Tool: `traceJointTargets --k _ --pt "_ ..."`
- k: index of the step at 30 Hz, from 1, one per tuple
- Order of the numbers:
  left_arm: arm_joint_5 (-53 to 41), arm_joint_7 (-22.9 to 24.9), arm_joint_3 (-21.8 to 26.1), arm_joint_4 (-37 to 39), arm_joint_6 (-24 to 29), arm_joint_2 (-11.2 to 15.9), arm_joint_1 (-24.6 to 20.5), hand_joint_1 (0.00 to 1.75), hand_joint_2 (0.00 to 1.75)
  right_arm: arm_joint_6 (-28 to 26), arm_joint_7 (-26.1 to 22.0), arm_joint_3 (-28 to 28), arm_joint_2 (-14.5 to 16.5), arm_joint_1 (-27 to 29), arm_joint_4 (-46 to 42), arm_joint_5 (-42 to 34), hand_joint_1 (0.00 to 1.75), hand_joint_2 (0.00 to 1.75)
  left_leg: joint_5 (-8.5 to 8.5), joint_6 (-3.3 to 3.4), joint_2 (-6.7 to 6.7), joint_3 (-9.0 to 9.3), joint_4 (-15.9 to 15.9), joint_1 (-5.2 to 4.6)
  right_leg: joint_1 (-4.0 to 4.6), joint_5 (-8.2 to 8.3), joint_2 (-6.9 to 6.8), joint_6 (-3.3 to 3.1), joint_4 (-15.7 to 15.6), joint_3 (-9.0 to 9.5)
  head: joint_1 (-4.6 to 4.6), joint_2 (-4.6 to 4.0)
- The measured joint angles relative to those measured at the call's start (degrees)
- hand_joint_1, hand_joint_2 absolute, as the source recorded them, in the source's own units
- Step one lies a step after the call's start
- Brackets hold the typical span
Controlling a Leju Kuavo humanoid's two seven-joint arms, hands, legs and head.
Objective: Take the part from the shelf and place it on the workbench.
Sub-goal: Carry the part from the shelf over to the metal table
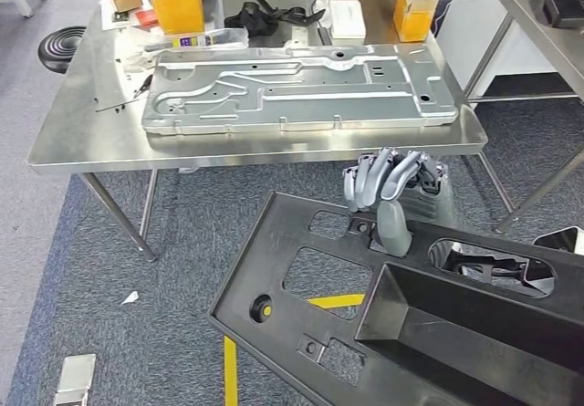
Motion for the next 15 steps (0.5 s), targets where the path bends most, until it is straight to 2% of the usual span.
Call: traceJointTargets --k 2,4,7,9,10,12,13,14,15 --pt "0.0 0.0 0.0 0.0 0.0 0.0 0.1 0.0 1.75 0.0 0.0 0.0 0.0 0.0 0.0 0.0 1.75 1.75 5.76 -0.37 -0.05 0.75 -6.1 0.25 -0.16 -1.38 0.17 0.62 0.1 1.66 0.01 0.0" --pt "0.0 0.0 0.0 0.0 0.0 0.0 0.1 0.0 1.75 0.0 0.0 0.0 0.0 0.0 0.1 0.0 1.75 1.75 8.82 0.06 -0.05 1.24 -10.5 0.19 -0.17 -2.51 0.35 1.46 0.5 2.37 -0.01 0.0" --pt "0.0 0.0 0.0 0.0 0.0 0.0 0.2 0.0 1.75 0.0 0.0 -0.1 0.0 0.1 0.0 0.1 1.75 1.75 8.39 1.53 -0.12 1.44 -11.0 -0.01 -0.13 -3.66 0.4 2.48 0.7 2.58 0.04 0.0" --pt "0.0 -0.1 0.0 0.0 0.0 0.0 0.1 0.0 1.75 0.0 0.0 -0.2 0.0 0.0 -0.2 0.1 1.75 1.75 7.88 2.08 -0.29 2.29 -11.2 0.13 -0.27 -4.34 0.07 3.0 2.8 1.9 0.11 0.0" --pt "0.0 -0.1 0.0 0.0 0.0 0.0 0.1 0.0 1.75 0.0 0.0 -0.2 0.0 -0.1 -0.3 0.1 1.75 1.75 7.62 2.28 -0.35 2.81 -11.4 0.2 -0.36 -5.04 -0.12 3.3 5.5 0.42 0.11 0.0" --pt "0.0 -0.1 0.0 0.0 0.0 0.0 0.1 0.0 1.75 0.0 0.0 -0.3 0.0 0.0 -0.3 0.1 1.75 1.75 6.87 2.49 -0.36 3.79 -11.7 0.19 -0.44 -7.3 -0.4 3.77 13.3 -4.57 0.11 0.0" --pt "0.0 -0.1 0.0 0.0 0.0 0.0 0.1 0.0 1.75 0.0 0.0 -0.4 0.0 0.0 -0.3 0.1 1.75 1.75 6.41 2.5 -0.37 4.32 -11.7 0.16 -0.45 -8.14 -0.46 3.83 16.1 -6.88 0.11 0.0" --pt "0.0 -0.1 0.0 0.0 0.0 0.0 0.2 0.0 1.75 0.0 0.0 -0.4 0.0 0.1 -0.2 0.1 1.75 1.75 5.89 2.5 -0.4 4.94 -11.7 0.1 -0.42 -8.14 -0.51 3.73 17.4 -8.51 0.11 0.0" --pt "0.0 -0.1 0.0 0.0 0.0 0.0 0.2 0.0 1.75 0.0 0.0 -0.4 0.0 0.2 -0.2 0.1 1.75 1.75 5.34 2.49 -0.45 5.68 -11.8 0.0 -0.35 -6.91 -0.53 3.46 16.5 -9.1 0.11 0.0"
